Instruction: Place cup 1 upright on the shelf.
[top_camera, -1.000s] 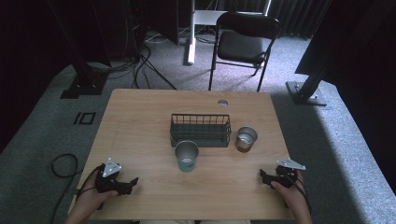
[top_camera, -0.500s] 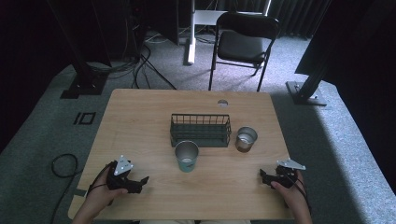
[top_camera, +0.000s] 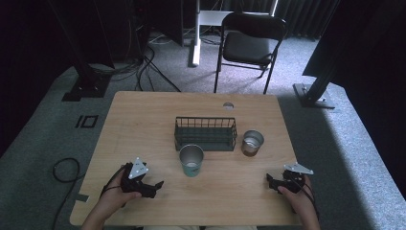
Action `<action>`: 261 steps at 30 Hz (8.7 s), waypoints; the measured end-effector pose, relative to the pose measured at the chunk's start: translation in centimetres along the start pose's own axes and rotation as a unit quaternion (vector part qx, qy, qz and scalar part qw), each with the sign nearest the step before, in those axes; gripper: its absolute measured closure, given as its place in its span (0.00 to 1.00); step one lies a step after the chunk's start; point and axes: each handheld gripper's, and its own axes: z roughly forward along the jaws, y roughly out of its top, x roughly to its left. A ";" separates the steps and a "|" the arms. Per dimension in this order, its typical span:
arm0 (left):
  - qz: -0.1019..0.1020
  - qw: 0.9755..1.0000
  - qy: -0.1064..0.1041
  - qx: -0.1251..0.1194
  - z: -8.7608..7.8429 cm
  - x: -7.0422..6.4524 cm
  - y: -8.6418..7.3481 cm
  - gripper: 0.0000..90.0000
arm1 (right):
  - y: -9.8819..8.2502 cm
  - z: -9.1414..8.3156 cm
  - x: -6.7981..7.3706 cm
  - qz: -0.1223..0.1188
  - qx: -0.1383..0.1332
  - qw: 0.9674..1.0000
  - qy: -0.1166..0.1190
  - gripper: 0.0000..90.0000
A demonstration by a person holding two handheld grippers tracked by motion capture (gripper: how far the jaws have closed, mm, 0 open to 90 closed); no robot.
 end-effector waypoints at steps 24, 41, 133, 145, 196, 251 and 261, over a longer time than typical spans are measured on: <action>0.026 0.998 -0.045 -0.027 2.6 -2.7 2.8 0.02 | 0.0 0.0 0.0 0.000 0.000 1.000 0.000 0.13; 0.036 0.997 -0.061 -0.035 4.0 -3.9 4.6 0.02 | 0.0 0.0 0.0 0.000 0.000 1.000 0.000 0.13; 0.030 0.983 -0.059 -0.174 4.1 -6.1 12.9 0.15 | 0.0 -0.1 -0.2 0.010 -0.004 1.000 0.009 0.13; 0.023 0.977 -0.053 -0.204 2.7 -5.6 15.8 0.15 | 0.0 -0.1 -0.2 0.010 -0.005 1.000 0.009 0.13; -0.100 0.953 0.173 -0.228 7.1 -1.0 19.7 0.15 | -0.1 -0.2 -0.4 0.011 -0.006 1.000 0.014 0.13; -0.105 0.961 0.197 -0.161 12.7 -1.2 16.9 0.11 | -0.1 -0.1 -0.2 -0.002 -0.001 1.000 0.002 0.13; -0.110 0.967 0.170 -0.156 11.7 -1.3 16.6 0.11 | -0.1 -0.1 -0.2 -0.002 -0.001 1.000 0.002 0.13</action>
